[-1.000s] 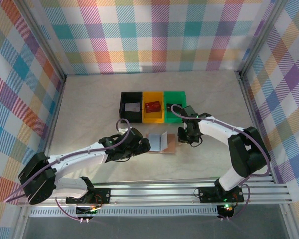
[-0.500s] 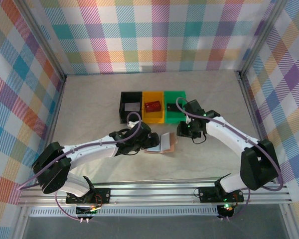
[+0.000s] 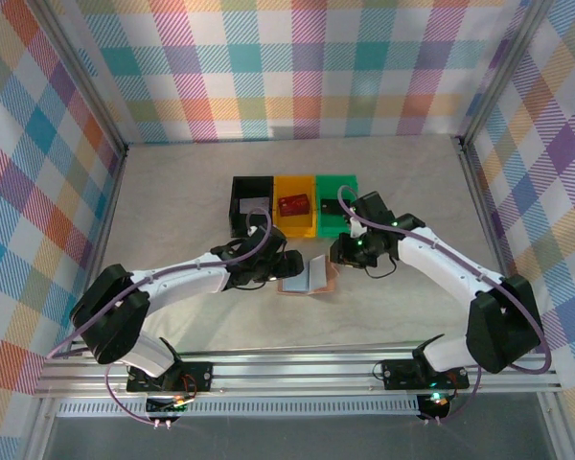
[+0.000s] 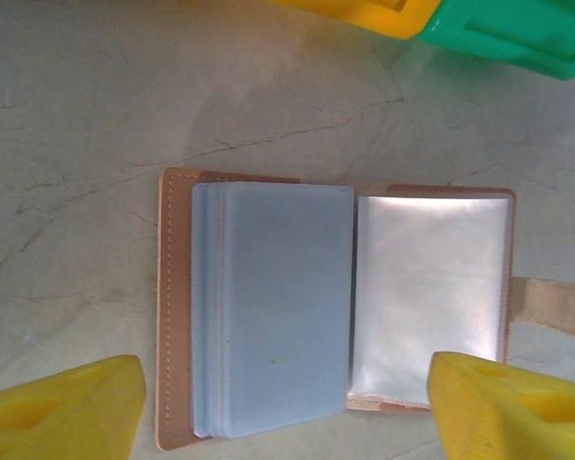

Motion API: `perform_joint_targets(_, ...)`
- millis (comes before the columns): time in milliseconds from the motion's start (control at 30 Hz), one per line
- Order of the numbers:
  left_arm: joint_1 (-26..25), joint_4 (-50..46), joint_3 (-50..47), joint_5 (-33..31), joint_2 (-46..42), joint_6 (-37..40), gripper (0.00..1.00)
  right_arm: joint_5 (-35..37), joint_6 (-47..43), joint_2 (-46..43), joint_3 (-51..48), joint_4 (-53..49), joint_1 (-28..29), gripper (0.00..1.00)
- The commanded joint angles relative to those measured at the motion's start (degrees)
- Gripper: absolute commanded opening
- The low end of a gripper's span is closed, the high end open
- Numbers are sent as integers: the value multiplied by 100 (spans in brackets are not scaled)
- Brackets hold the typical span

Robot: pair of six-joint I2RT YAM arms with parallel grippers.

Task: Take the credit cards out of the card holder

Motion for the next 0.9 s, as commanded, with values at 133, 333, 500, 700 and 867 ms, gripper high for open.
perform_joint_targets(133, 78, 290, 139, 284, 242, 140, 73, 29, 226, 424, 127, 217, 231, 19)
perform_joint_targets(333, 87, 353, 154, 322, 439, 141, 69, 328, 223, 698, 35, 379, 234, 14)
perform_joint_targets(500, 89, 388, 163, 337, 582, 164, 67, 517, 205, 966, -76, 455, 217, 9)
perform_joint_targets(700, 128, 474, 196, 461, 749, 173, 64, 675, 222, 1092, -230, 584, 186, 5)
perform_joint_targets(867, 137, 629, 193, 549, 831, 127, 63, 736, 184, 1151, -342, 679, 88, 2)
